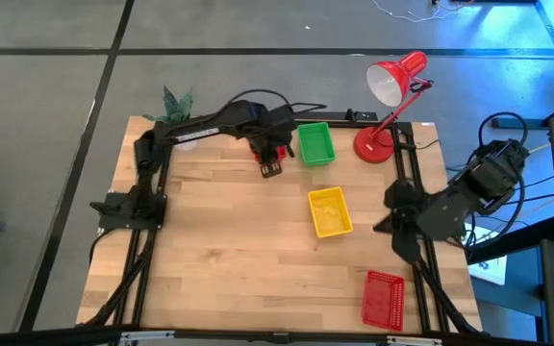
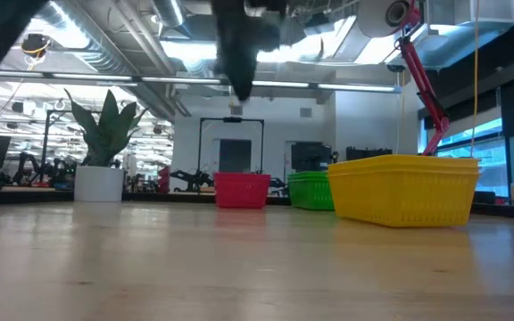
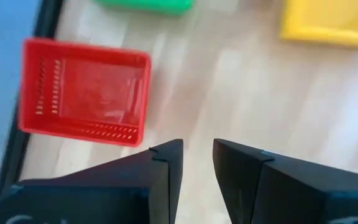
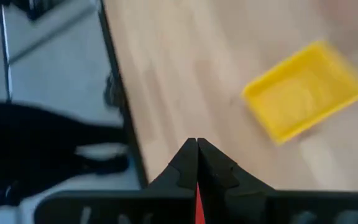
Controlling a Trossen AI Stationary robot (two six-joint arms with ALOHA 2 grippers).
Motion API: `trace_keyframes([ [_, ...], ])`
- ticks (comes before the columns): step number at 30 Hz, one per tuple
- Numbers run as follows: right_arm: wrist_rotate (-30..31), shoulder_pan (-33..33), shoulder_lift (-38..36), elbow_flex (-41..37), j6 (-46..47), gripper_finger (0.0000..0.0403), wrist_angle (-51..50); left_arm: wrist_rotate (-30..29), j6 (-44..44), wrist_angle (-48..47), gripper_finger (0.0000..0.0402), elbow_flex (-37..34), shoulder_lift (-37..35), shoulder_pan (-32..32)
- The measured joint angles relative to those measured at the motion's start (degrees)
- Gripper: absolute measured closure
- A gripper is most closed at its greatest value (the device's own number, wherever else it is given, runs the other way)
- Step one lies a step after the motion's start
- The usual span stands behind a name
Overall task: Stack baskets by color
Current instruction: Stack the bottom red bin on the top red bin
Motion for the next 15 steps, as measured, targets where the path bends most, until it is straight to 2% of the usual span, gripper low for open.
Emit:
trace_keyframes([
  [4, -9.0, 0.0, 2.9, 0.0, 2.3, 0.0402, -0.3, -2.1, -3.6, 0.2, 0.0322, 0.0, -6.0, -4.5],
  [8, -13.1, 0.0, 5.6, 0.0, 2.8, 0.0397, -0.3, -4.6, -9.5, 0.4, 0.0321, 0.0, -11.2, -9.2],
  [15, -20.3, -0.4, 9.9, 0.0, 2.8, 0.0347, -0.2, -8.3, -14.7, 0.6, 0.0321, 0.1, -16.8, -17.6],
])
